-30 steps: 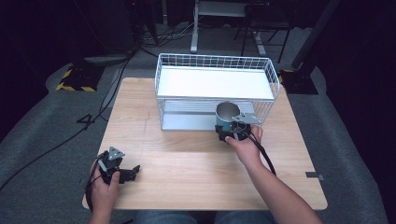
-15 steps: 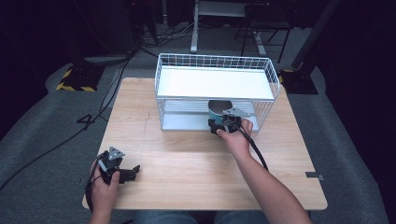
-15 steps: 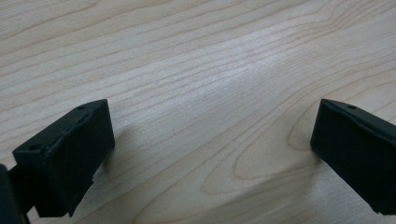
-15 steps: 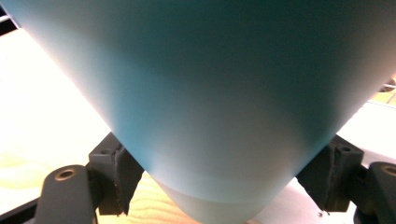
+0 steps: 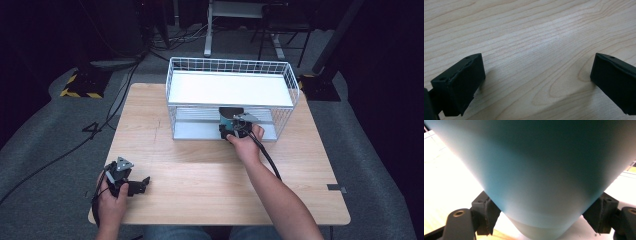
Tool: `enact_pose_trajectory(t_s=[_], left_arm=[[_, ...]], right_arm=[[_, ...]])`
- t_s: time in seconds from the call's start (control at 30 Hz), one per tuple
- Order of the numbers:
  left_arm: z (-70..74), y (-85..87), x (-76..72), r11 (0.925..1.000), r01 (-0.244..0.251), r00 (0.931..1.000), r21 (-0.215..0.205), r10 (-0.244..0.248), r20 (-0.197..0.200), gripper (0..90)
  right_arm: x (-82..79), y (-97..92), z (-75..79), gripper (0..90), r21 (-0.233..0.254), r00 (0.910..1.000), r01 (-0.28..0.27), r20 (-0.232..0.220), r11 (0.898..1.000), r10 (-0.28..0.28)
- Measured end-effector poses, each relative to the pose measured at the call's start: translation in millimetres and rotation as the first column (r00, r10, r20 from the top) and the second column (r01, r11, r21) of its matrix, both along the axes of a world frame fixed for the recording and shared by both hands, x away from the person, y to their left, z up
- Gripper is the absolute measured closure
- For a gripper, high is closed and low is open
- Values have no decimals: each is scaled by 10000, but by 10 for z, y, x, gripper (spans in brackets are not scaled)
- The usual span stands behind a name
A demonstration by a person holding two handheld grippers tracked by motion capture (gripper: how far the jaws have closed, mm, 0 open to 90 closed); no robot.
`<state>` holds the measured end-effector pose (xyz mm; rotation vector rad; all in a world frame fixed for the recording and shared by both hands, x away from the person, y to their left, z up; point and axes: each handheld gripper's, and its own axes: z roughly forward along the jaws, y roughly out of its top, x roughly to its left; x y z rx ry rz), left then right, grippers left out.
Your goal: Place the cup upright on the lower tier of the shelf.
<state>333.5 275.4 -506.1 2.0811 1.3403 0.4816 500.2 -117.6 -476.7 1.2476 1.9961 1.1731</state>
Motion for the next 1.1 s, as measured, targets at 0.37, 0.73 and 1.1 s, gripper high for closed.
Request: enact_pose_trajectory(t_s=[0.37,0.73,1.1], left_arm=[[-1,-1,-1,10000,-4,10000,-9,4,-1,1],[-1,-2,-3,10000,-8,10000,4,8,24,3],[-3,-6,-13,10000,-46,10000,-13,46,42,4]], right_arm=[[110,89,-25,244,-52,10000,64,74,10000,-63],[207,155,-84,244,70,9997,235,-42,9997,-234],[276,178,-133,242,333,9989,408,-242,9986,-400]])
